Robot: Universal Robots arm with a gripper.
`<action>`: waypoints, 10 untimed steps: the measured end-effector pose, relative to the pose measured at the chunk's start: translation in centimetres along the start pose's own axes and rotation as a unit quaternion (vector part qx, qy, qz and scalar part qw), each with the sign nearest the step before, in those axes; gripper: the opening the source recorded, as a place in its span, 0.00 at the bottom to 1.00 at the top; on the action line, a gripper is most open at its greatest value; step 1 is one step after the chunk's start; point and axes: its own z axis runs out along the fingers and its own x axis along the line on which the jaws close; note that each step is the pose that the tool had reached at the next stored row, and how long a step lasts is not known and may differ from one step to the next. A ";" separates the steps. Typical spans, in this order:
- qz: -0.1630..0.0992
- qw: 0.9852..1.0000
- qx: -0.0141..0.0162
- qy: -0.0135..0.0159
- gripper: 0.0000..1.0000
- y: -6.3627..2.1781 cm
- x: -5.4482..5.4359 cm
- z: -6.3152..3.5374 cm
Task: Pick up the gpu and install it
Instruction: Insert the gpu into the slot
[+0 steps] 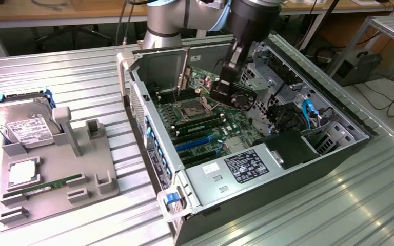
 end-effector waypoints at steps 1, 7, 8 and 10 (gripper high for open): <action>-0.011 1.000 0.000 0.001 0.26 0.00 0.0 0.07; -0.079 0.997 0.001 0.004 0.26 -0.02 0.0 0.50; -0.088 0.996 0.001 0.004 0.26 -0.03 0.0 0.56; -0.108 0.994 0.002 0.005 0.26 -0.04 0.0 0.70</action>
